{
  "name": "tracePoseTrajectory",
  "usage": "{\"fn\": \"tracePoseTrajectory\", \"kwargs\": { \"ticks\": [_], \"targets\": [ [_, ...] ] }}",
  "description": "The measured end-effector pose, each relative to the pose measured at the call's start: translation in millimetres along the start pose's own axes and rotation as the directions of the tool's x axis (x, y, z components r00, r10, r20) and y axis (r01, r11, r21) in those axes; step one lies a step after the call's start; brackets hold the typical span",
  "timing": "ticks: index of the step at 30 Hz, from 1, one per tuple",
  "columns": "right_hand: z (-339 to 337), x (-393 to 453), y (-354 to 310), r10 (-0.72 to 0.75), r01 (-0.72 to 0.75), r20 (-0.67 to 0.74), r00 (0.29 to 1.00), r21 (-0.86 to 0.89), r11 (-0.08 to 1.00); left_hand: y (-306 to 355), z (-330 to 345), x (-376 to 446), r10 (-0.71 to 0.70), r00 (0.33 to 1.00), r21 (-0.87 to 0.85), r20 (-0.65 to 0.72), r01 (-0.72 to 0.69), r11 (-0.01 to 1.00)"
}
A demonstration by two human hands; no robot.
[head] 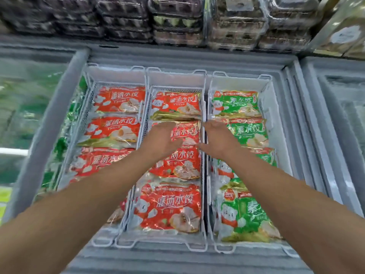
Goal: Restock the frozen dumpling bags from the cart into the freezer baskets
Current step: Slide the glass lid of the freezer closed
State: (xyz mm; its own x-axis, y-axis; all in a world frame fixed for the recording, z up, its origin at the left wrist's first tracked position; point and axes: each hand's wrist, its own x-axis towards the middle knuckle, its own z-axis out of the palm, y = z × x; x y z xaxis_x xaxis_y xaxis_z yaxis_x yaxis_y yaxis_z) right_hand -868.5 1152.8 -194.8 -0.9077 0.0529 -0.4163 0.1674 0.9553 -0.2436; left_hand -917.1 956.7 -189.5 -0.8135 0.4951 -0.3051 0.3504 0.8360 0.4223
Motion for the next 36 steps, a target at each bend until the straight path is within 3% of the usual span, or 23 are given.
{"fn": "tracePoseTrajectory", "kwargs": {
  "ticks": [7, 11, 23, 26, 30, 36],
  "targets": [
    [33, -49, -138, -0.126, 0.131, 0.066, 0.99, -0.08, 0.988, -93, -38, -122, -0.08, 0.995, -0.041, -0.065, 0.078, 0.996],
    [52, -67, -231, -0.215, 0.221, 0.065, 0.974, -0.102, 0.97, -178, -60, -186, -0.137, 0.982, -0.063, -0.126, 0.13, 0.989],
    [109, -77, -438, -0.371, 0.386, 0.11, 0.922, -0.186, 0.904, -366, -88, -306, -0.307, 0.917, -0.163, -0.256, 0.272, 0.948],
    [122, -75, -473, -0.411, 0.429, 0.124, 0.903, -0.234, 0.872, -403, -75, -324, -0.327, 0.927, -0.07, -0.182, 0.32, 0.945],
    [151, -72, -493, -0.352, 0.384, 0.154, 0.923, -0.317, 0.867, -422, -55, -335, -0.351, 0.935, 0.13, -0.049, 0.354, 0.926],
    [177, -76, -488, -0.257, 0.298, 0.16, 0.953, -0.35, 0.888, -424, -39, -338, -0.369, 0.929, 0.129, -0.032, 0.37, 0.92]
  ]
}}
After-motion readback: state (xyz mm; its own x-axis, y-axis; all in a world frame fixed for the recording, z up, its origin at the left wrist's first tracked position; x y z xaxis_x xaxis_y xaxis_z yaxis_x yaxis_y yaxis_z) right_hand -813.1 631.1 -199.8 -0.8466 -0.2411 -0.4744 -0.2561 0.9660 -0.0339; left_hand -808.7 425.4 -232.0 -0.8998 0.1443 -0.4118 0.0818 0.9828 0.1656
